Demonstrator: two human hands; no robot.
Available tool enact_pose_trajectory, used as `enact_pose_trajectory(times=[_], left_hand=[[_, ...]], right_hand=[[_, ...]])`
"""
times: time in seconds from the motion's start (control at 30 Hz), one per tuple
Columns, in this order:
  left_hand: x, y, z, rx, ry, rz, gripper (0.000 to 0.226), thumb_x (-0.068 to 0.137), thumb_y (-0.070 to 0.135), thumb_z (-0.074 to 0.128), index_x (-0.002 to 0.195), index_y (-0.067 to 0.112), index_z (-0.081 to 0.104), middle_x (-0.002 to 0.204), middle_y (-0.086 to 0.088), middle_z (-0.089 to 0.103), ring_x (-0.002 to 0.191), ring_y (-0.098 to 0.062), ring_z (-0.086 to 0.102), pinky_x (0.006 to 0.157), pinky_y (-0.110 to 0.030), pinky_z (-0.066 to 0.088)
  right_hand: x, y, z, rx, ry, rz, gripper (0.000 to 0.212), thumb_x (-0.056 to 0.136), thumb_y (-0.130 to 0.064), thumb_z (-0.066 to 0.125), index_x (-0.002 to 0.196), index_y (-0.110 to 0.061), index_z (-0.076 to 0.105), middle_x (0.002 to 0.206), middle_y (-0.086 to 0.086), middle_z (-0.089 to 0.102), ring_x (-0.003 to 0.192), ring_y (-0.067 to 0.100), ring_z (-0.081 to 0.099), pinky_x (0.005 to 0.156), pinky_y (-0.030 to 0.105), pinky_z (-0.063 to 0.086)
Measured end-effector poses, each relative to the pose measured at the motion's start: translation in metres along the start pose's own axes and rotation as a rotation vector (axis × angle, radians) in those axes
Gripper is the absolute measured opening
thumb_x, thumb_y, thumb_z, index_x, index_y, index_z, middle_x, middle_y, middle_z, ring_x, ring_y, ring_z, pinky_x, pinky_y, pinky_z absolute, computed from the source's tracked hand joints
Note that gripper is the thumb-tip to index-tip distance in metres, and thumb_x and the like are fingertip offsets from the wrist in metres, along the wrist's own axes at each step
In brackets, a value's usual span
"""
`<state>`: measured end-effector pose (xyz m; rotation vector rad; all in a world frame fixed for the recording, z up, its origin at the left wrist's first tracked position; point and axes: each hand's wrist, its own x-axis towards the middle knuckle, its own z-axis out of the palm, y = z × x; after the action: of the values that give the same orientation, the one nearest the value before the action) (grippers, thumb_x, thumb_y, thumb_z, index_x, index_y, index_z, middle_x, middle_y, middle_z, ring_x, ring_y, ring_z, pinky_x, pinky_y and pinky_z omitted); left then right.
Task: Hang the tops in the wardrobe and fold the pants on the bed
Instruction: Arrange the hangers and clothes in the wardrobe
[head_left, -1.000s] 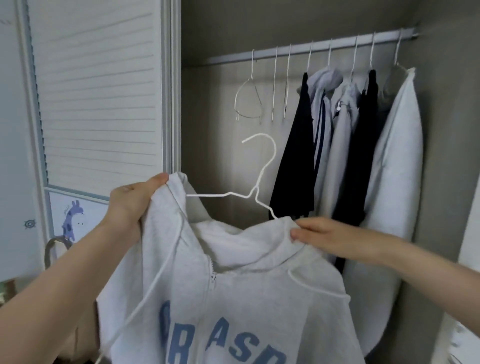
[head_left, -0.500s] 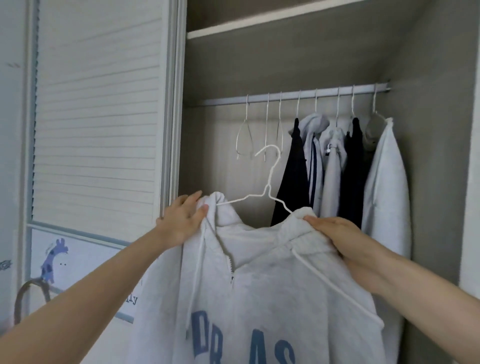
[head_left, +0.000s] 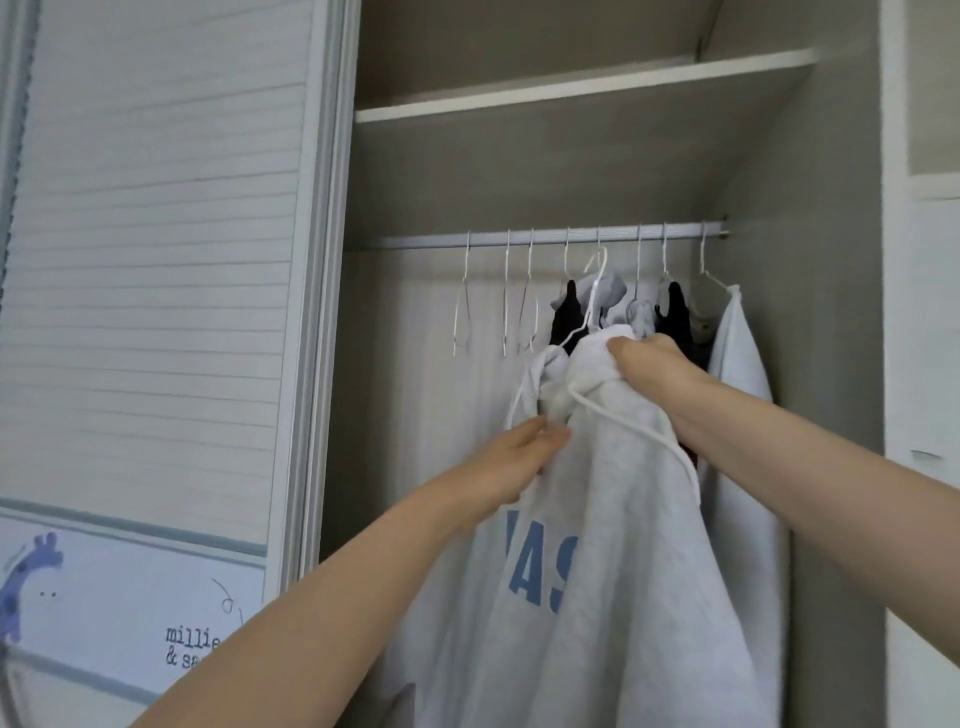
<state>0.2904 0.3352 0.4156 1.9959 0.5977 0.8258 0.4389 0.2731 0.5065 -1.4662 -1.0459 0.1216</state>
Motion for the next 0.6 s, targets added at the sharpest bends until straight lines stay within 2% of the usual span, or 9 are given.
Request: enact_pose_trajectory(times=[0.07,0.13,0.2,0.27,0.33,0.4,0.47,0.53,0.6], left_hand=[[0.001,0.002,0.005,-0.056,-0.049,0.025,0.081,0.087,0.069,0.05,0.153,0.042,0.012,0.144,0.022,0.04,0.126,-0.011,0.045,0.098,-0.034,0.038],[-0.002,0.006,0.011,-0.091,-0.121,0.065,0.085,0.08,0.072,0.057,0.148,0.052,0.009,0.134,0.034,0.04,0.131,-0.006,0.04,0.099,-0.03,0.038],[-0.002,0.011,0.021,-0.042,-0.178,0.121,0.097,0.071,0.074,0.063,0.147,0.055,0.007,0.146,0.033,0.033,0.139,-0.004,0.032,0.108,-0.03,0.037],[0.001,0.014,0.034,0.074,-0.178,0.14,0.121,0.061,0.077,0.069,0.147,0.053,-0.013,0.158,0.027,0.008,0.146,-0.004,0.017,0.115,-0.034,0.028],[0.012,0.012,0.042,0.178,-0.08,0.173,0.135,0.062,0.066,0.077,0.146,0.045,-0.026,0.16,0.023,-0.005,0.148,-0.007,0.01,0.116,-0.031,0.022],[0.024,0.008,0.039,0.241,0.036,0.223,0.13,0.075,0.04,0.079,0.146,0.037,-0.03,0.163,0.011,0.004,0.146,-0.017,0.022,0.112,-0.03,0.03],[0.037,0.003,0.029,0.279,0.123,0.244,0.111,0.086,0.016,0.065,0.149,0.036,-0.024,0.158,-0.001,0.024,0.134,-0.025,0.043,0.1,-0.029,0.041],[0.046,0.0,0.016,0.252,0.17,0.228,0.093,0.09,0.011,0.056,0.154,0.034,-0.008,0.147,-0.005,0.04,0.121,-0.025,0.051,0.09,-0.027,0.045],[0.06,-0.004,0.003,0.278,0.223,0.248,0.077,0.09,0.013,0.054,0.152,0.029,0.012,0.131,-0.006,0.052,0.105,-0.021,0.056,0.081,-0.026,0.047]], right_hand=[[0.009,-0.007,0.004,-0.022,0.035,0.03,0.041,0.096,-0.018,0.046,0.131,0.002,0.048,0.106,0.014,0.056,0.092,0.025,0.056,0.071,0.024,0.036],[0.015,-0.011,0.009,-0.036,0.035,0.022,0.04,0.095,-0.017,0.045,0.13,0.002,0.049,0.105,0.014,0.055,0.095,0.025,0.054,0.075,0.027,0.04],[0.022,-0.013,0.014,-0.06,0.053,-0.004,0.044,0.093,-0.018,0.044,0.133,-0.001,0.046,0.115,0.014,0.057,0.105,0.03,0.057,0.086,0.031,0.046],[0.031,-0.016,0.02,-0.083,0.062,-0.021,0.043,0.094,-0.018,0.043,0.134,-0.001,0.045,0.115,0.014,0.056,0.108,0.031,0.057,0.078,0.028,0.045],[0.044,-0.022,0.027,-0.108,0.054,-0.048,0.041,0.096,-0.017,0.041,0.134,-0.002,0.044,0.108,0.012,0.054,0.093,0.027,0.055,0.058,0.025,0.037],[0.055,-0.03,0.033,-0.107,0.059,-0.076,0.041,0.096,-0.014,0.04,0.135,-0.001,0.044,0.106,0.013,0.054,0.083,0.022,0.05,0.048,0.024,0.03],[0.069,-0.036,0.038,-0.087,0.072,-0.094,0.04,0.096,-0.011,0.04,0.134,0.0,0.044,0.11,0.017,0.057,0.085,0.024,0.051,0.05,0.023,0.032],[0.079,-0.041,0.042,-0.082,0.066,-0.117,0.036,0.095,-0.01,0.04,0.129,0.001,0.046,0.114,0.018,0.057,0.088,0.027,0.054,0.062,0.024,0.039],[0.094,-0.044,0.047,-0.091,0.07,-0.146,0.035,0.095,-0.011,0.04,0.126,0.002,0.048,0.109,0.017,0.056,0.083,0.025,0.054,0.065,0.025,0.039]])
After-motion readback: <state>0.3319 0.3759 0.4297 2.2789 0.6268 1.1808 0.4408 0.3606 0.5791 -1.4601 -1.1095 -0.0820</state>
